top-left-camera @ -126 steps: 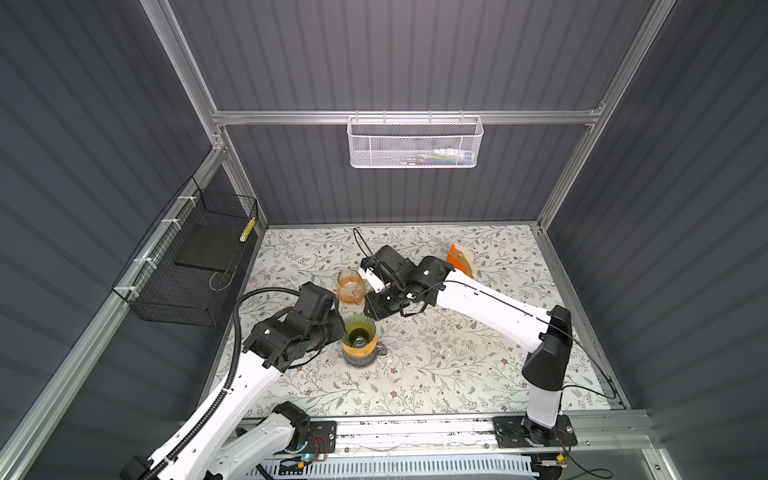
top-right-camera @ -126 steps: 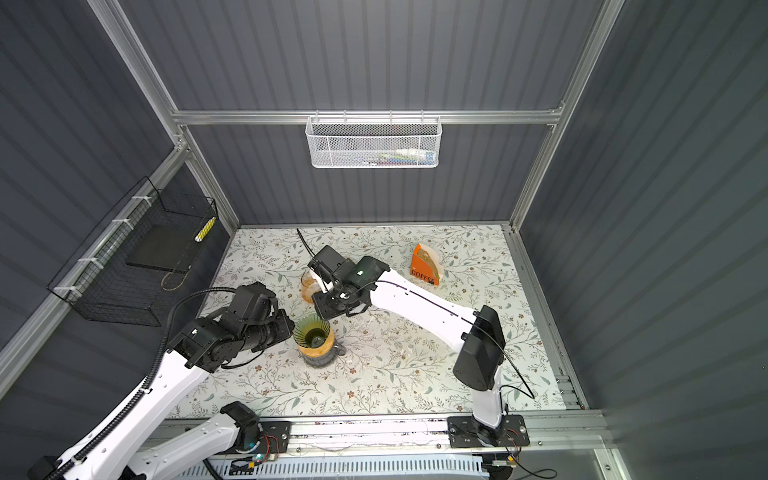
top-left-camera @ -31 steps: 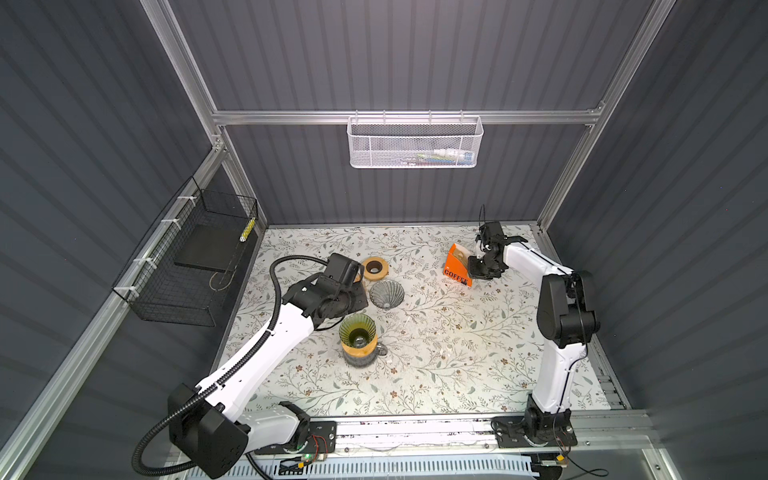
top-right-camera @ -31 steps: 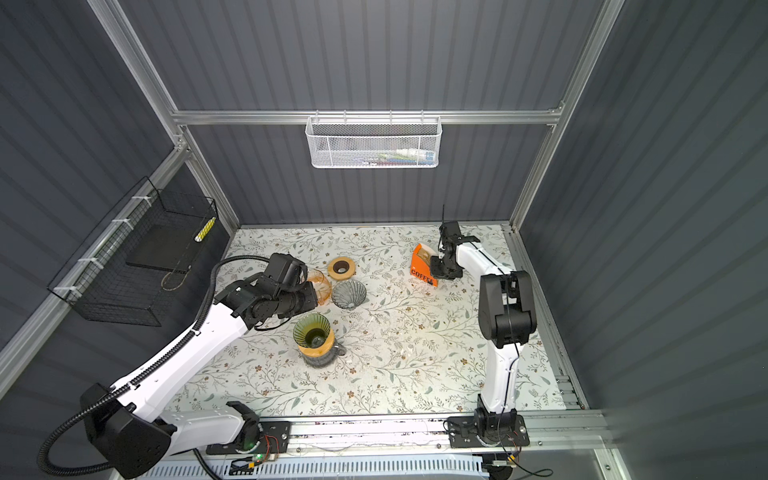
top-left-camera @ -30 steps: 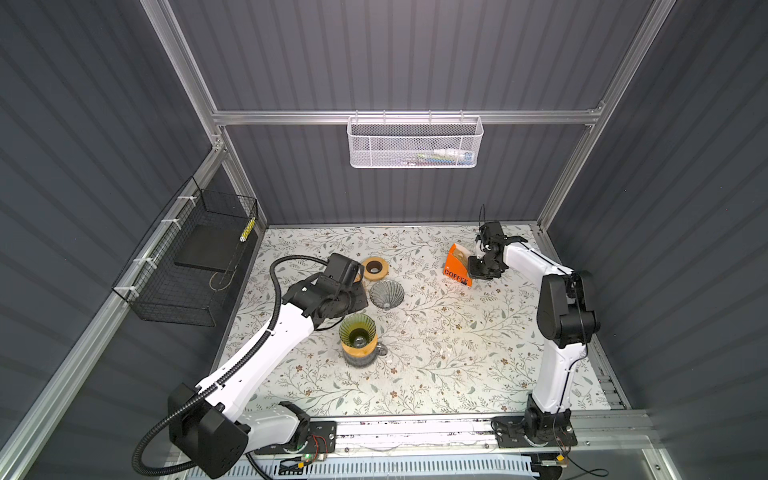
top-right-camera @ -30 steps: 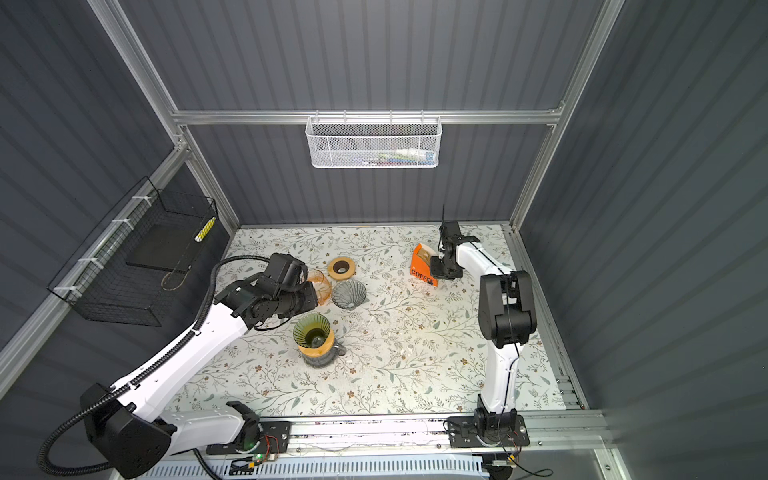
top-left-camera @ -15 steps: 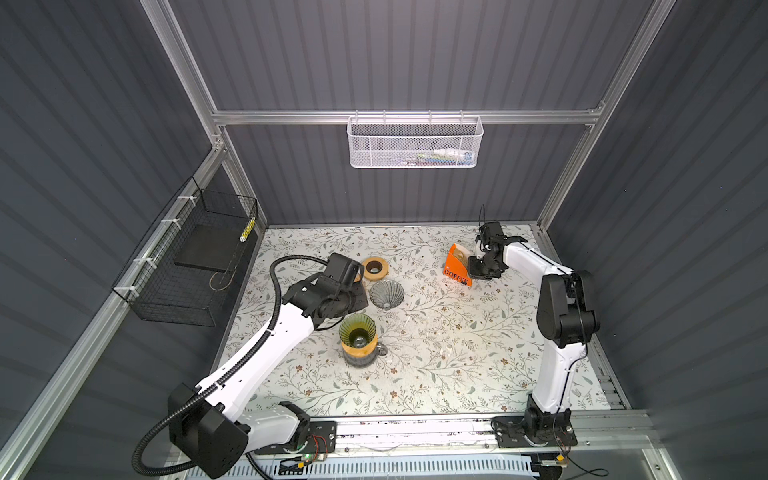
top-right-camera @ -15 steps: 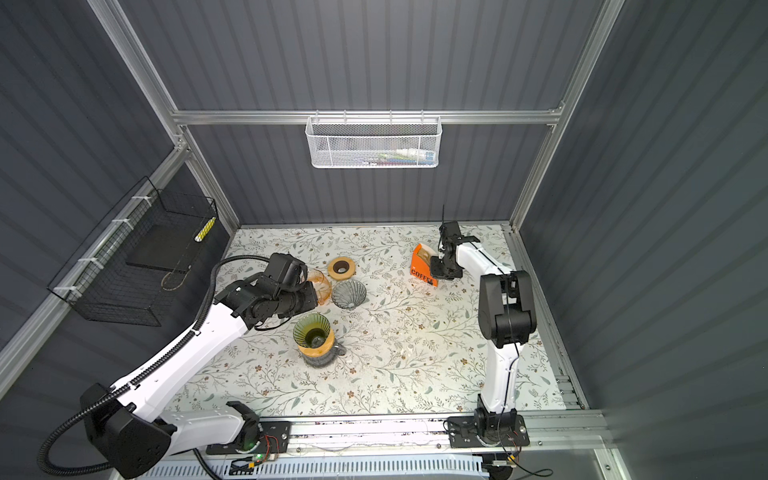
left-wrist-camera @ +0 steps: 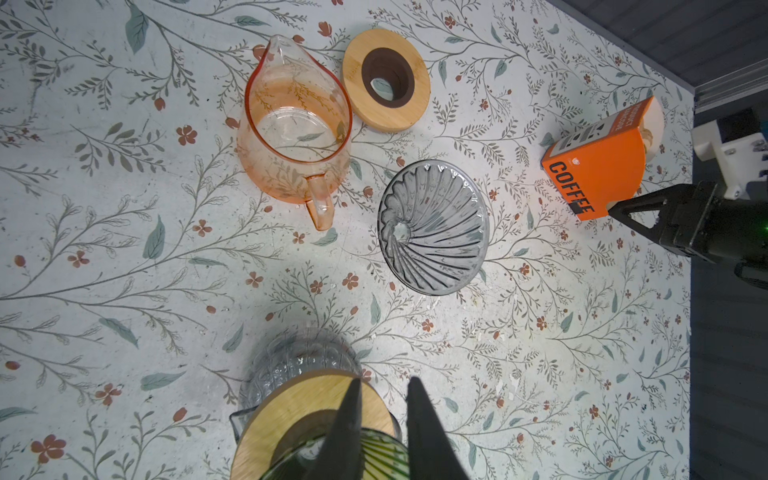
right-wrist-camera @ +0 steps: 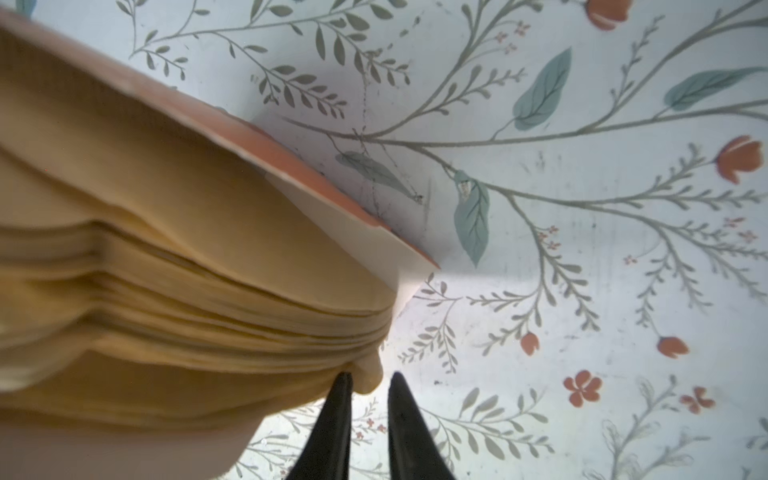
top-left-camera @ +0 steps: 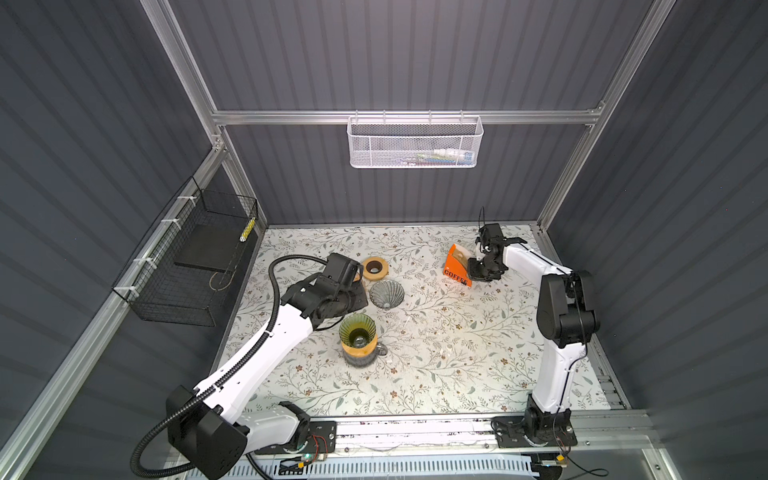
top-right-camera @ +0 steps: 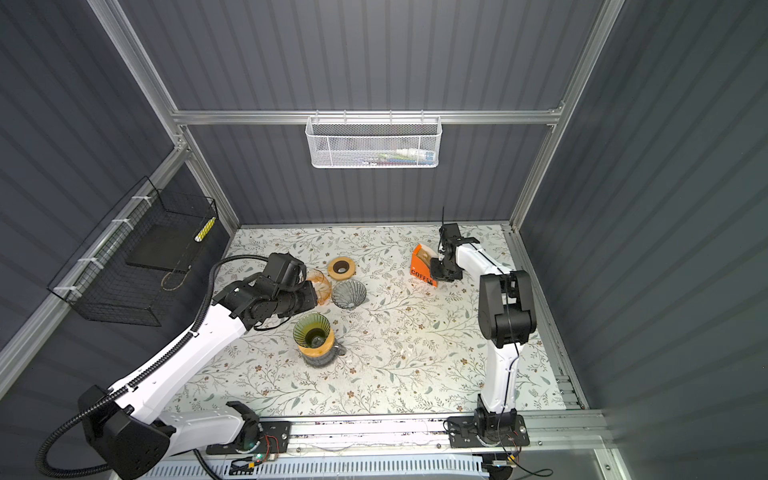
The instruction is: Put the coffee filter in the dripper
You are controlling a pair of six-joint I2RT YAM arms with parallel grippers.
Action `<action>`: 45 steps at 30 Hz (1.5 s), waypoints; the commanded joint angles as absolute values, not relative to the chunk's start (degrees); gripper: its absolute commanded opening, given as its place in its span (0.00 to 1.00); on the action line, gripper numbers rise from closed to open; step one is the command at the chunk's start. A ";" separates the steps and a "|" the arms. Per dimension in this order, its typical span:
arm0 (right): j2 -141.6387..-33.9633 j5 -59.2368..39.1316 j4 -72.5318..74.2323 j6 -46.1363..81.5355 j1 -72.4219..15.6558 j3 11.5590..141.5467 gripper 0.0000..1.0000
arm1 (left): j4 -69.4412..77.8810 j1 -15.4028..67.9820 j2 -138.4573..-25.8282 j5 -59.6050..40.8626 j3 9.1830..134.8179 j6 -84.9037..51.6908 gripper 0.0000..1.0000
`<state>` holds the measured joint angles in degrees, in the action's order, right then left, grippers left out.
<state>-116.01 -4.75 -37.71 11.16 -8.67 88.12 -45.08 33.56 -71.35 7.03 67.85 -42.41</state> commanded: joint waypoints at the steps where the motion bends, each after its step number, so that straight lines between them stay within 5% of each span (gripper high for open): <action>1: -115.71 -4.69 -38.18 11.28 -8.53 87.28 0.20 | -45.09 33.75 -70.18 6.78 67.53 -42.46 0.21; 34: -116.72 -5.68 -38.15 11.95 -9.12 88.97 0.16 | -45.44 33.75 -68.40 7.31 66.71 -43.15 0.21; 45: -116.59 -5.63 -38.25 12.13 -9.14 88.81 0.00 | -45.18 33.75 -68.57 7.21 66.62 -43.15 0.21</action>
<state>-116.01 -5.30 -37.71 11.97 -8.88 87.88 -45.10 33.56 -69.82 7.05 67.40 -42.63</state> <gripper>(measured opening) 0.048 0.215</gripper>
